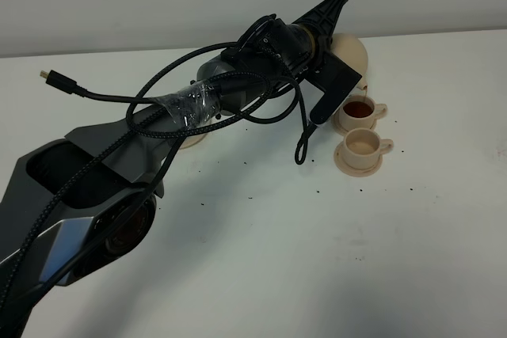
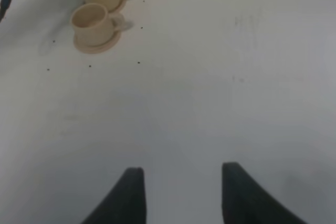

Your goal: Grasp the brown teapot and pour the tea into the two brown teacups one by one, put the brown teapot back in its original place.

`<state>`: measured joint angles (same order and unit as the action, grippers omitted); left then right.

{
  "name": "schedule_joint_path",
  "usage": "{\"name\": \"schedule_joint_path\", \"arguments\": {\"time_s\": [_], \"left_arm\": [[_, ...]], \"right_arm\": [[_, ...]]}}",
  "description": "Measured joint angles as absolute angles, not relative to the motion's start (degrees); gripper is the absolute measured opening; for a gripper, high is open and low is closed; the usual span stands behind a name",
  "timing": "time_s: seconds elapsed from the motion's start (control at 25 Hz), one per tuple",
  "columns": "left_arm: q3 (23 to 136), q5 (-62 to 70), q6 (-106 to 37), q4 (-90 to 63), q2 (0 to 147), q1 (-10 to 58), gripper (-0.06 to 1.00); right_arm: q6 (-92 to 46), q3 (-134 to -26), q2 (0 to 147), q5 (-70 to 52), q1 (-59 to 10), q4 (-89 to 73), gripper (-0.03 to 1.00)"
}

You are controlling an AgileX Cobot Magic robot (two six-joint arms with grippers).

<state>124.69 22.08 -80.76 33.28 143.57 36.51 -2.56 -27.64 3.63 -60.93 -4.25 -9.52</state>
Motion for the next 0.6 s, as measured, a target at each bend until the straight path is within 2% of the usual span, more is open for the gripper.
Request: {"name": "schedule_joint_path", "arguments": {"time_s": [0.6], "left_arm": [[124.69, 22.08, -80.7, 33.28, 143.57, 36.51, 0.12]], "right_arm": [[-2.55, -27.64, 3.63, -60.93, -4.25, -9.52, 0.35]]}}
